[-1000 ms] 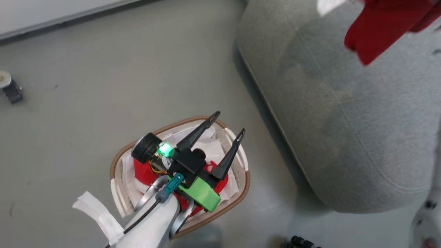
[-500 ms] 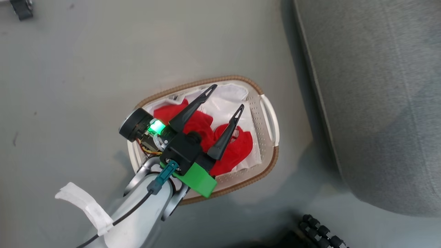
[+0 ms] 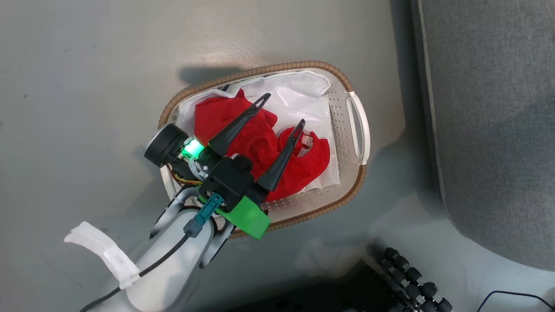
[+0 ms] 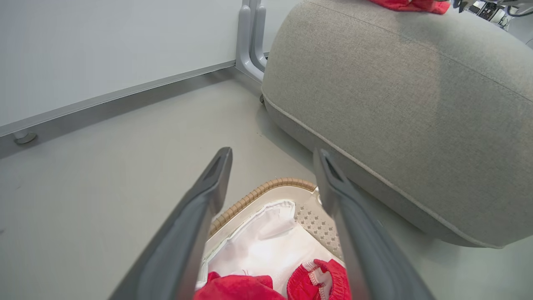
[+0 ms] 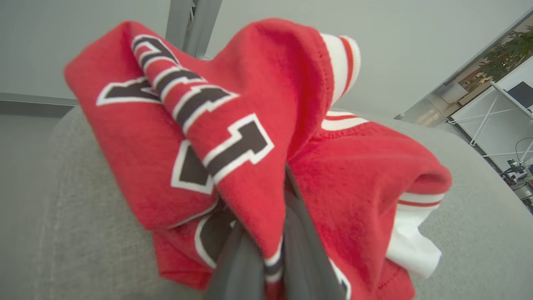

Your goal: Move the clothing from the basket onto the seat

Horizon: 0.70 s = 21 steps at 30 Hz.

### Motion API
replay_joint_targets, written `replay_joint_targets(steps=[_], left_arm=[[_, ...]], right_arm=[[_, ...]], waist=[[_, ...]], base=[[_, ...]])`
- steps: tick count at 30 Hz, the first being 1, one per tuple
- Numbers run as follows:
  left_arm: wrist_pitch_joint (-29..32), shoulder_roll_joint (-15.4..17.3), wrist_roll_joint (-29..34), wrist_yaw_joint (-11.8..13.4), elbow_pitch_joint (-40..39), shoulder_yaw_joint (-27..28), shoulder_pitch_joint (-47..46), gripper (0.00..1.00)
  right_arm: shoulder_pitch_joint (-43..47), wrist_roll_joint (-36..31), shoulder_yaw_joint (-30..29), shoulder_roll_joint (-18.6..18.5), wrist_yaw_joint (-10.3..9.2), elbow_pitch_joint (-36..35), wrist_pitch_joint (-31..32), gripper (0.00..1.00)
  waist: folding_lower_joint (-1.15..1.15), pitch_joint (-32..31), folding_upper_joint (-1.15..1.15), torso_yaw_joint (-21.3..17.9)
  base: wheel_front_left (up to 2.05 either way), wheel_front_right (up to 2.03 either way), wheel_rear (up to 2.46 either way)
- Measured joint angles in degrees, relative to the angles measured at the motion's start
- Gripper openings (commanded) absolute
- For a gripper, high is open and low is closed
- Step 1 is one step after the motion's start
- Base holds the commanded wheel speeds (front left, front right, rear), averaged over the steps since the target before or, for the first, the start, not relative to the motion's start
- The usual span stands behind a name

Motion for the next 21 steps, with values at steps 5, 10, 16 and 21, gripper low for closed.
replay_joint_targets(steps=[5, 10, 16, 21], left_arm=[[-0.3, 0.4, -0.3, 0.5, 0.7, 0.3, 0.0, 1.00], [-1.1, 0.4, -1.4, 1.0, 1.9, 1.0, 0.0, 1.00], [-2.1, -0.4, -2.7, 1.6, 3.7, 2.2, 0.4, 1.00], [-2.7, -2.3, -4.9, 1.7, 5.8, 3.7, 1.0, 1.00]], right_arm=[[3.6, 0.6, 0.2, 2.5, 0.00, -3.2, 0.0, 1.00], [9.5, 1.6, 3.3, 4.6, 0.00, -8.9, 0.0, 1.00], [16.4, 2.2, 7.9, 6.2, 0.00, -12.8, 0.0, 1.00], [19.3, 2.8, 9.0, 6.2, 0.00, -15.0, 0.0, 1.00]], waist=[[0.00, -0.9, 0.00, -0.6], [0.00, -2.9, 0.00, -1.2], [-0.01, -6.4, 0.00, -1.7], [-0.01, -10.4, 0.00, -1.7]], base=[[0.00, 0.00, 0.00], [0.00, 0.00, 0.00], [0.00, 0.00, 0.00], [0.00, 0.00, 0.00]])
